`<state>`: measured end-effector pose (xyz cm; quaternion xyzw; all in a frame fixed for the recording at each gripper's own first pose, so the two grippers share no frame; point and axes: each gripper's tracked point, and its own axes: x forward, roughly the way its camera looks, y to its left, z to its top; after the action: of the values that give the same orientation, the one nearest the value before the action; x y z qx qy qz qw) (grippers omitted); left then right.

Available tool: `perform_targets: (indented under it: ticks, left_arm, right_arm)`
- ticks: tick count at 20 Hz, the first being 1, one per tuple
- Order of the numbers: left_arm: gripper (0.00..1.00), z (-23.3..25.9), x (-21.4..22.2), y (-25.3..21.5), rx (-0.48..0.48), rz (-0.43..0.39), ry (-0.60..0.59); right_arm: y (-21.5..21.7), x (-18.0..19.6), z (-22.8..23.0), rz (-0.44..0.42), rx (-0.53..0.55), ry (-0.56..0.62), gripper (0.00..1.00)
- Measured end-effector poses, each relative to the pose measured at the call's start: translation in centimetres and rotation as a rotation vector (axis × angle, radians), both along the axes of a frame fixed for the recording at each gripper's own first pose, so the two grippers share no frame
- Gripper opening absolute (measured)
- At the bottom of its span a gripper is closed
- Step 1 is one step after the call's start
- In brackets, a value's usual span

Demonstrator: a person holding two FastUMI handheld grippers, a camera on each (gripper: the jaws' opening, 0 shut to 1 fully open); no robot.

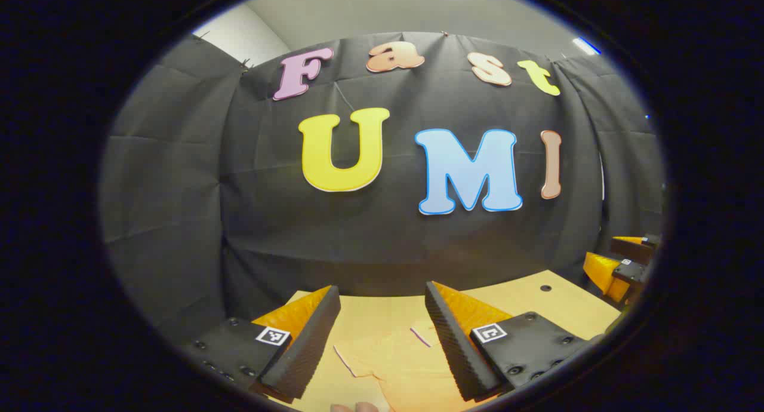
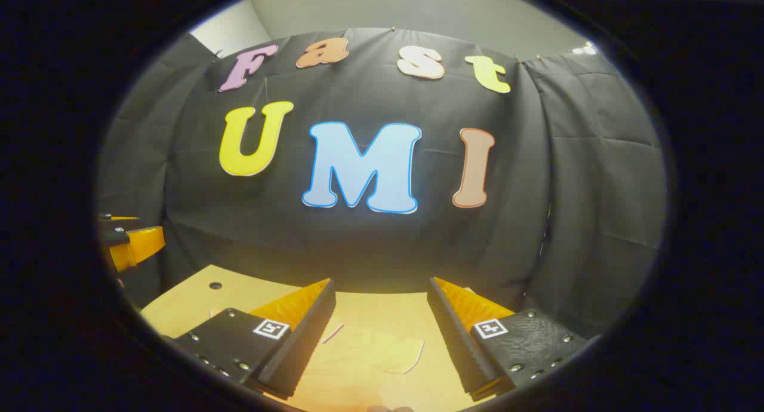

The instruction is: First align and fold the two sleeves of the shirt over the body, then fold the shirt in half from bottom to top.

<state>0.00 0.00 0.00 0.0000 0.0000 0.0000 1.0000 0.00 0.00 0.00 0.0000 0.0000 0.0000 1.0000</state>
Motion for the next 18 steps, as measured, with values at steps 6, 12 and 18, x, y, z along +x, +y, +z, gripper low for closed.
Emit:
perform_targets:
  ticks: [6,12,18]
  left_arm:
    - [0.94,0.2,1.0,-0.9,0.025,-0.02,-0.007]
    - [0.95,0.1,1.5,-1.6,0.036,-0.032,0.0]
    - [0.94,0.1,1.0,-1.7,0.03,-0.028,0.009]
  right_arm:
    - [-1.5,3.0,-3.2,-0.018,0.003,0.076,0.96]
    - [-3.0,6.3,-7.9,-0.032,0.03,0.183,0.97]
    - [-4.7,9.5,-15.3,-0.042,0.065,0.34,0.97]
